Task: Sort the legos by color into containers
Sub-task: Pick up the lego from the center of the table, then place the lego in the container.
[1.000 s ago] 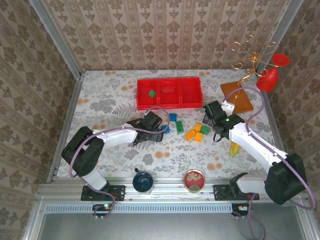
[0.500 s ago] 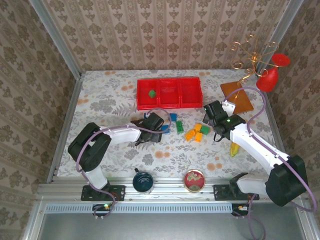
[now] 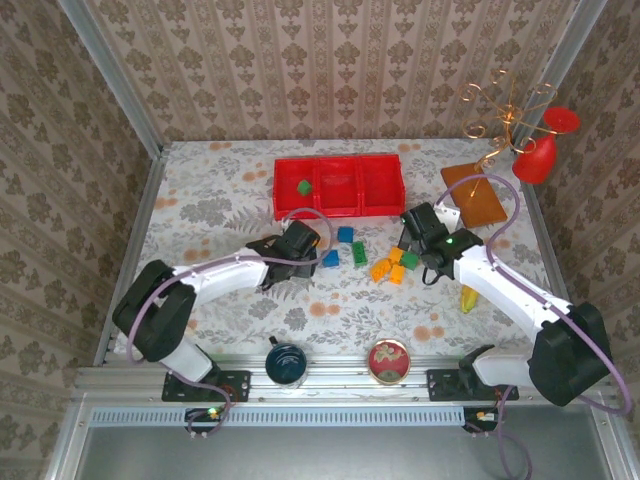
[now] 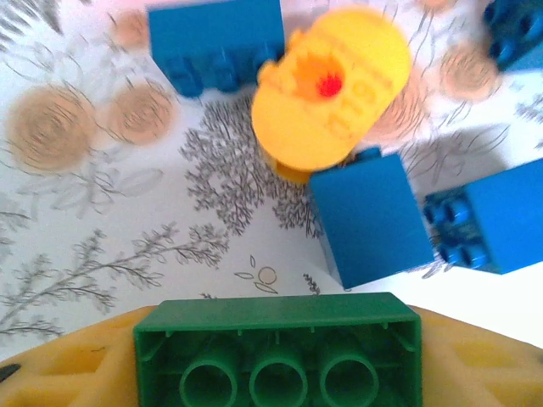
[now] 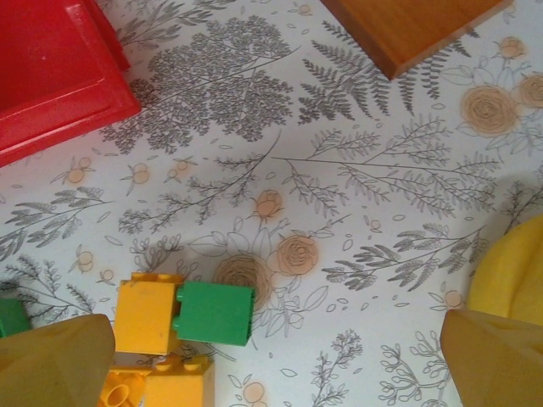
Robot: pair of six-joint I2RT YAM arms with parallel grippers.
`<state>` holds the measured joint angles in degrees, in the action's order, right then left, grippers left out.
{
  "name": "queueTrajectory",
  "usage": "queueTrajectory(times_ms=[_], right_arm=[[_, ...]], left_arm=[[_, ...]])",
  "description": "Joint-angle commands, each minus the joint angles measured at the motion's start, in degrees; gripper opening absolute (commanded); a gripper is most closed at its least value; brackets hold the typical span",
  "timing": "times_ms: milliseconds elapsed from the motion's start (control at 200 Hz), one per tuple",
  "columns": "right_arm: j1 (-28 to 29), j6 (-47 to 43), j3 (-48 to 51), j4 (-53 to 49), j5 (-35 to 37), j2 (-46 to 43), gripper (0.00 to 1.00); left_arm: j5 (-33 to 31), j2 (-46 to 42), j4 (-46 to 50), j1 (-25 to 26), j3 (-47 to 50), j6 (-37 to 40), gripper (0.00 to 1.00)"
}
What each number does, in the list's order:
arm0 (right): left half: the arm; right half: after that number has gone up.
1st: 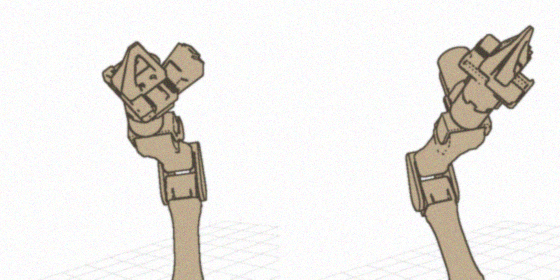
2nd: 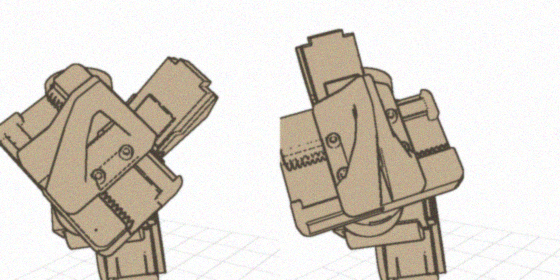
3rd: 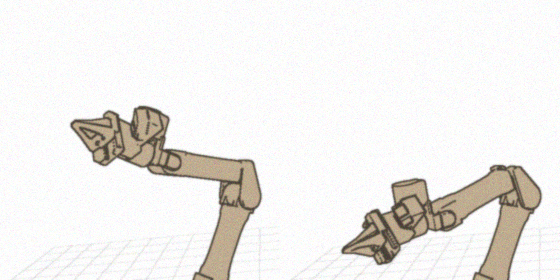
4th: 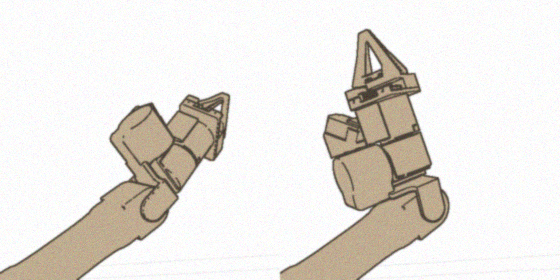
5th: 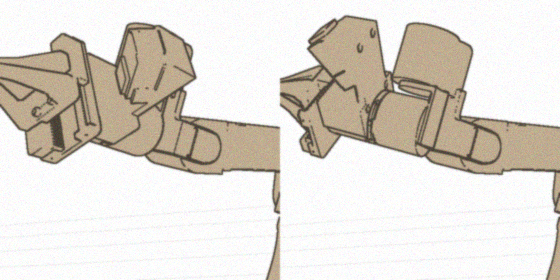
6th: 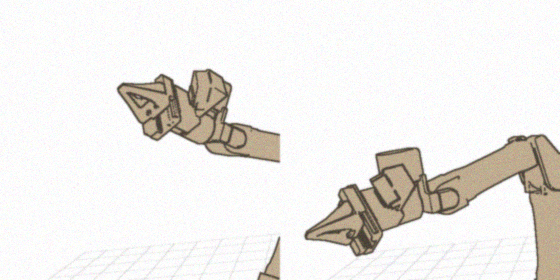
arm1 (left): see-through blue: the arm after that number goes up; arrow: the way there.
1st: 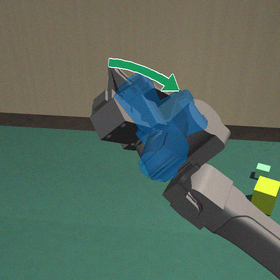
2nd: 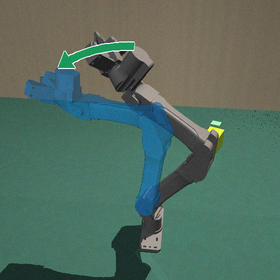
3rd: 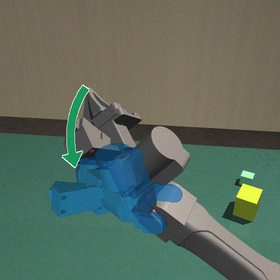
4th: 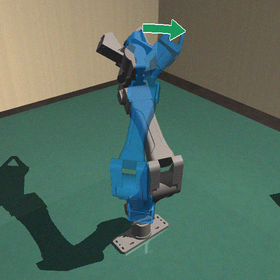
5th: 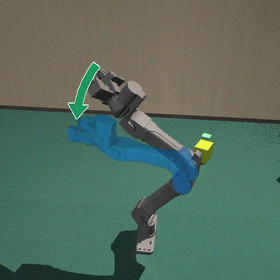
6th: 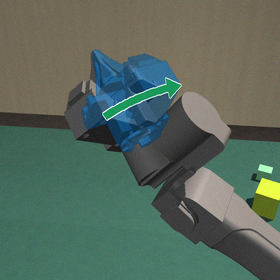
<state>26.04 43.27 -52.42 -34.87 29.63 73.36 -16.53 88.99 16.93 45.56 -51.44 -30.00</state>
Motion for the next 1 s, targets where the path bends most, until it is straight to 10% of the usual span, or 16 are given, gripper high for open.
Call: queueTrajectory(times_ms=[0, 995], right_arm=[[0.59, -1.07, -1.83, 1.09, -0.31, 0.72, 1.00], [0.63, -0.20, -3.55, 0.96, -4.89, 5.27, 1.00]], left_arm=[[-3.63, -2.50, 0.74, -1.12, -2.25, 2.63, 0.50], [3.07, 22.22, -1.81, -15.85, -35.78, 15.50, 0.54]])
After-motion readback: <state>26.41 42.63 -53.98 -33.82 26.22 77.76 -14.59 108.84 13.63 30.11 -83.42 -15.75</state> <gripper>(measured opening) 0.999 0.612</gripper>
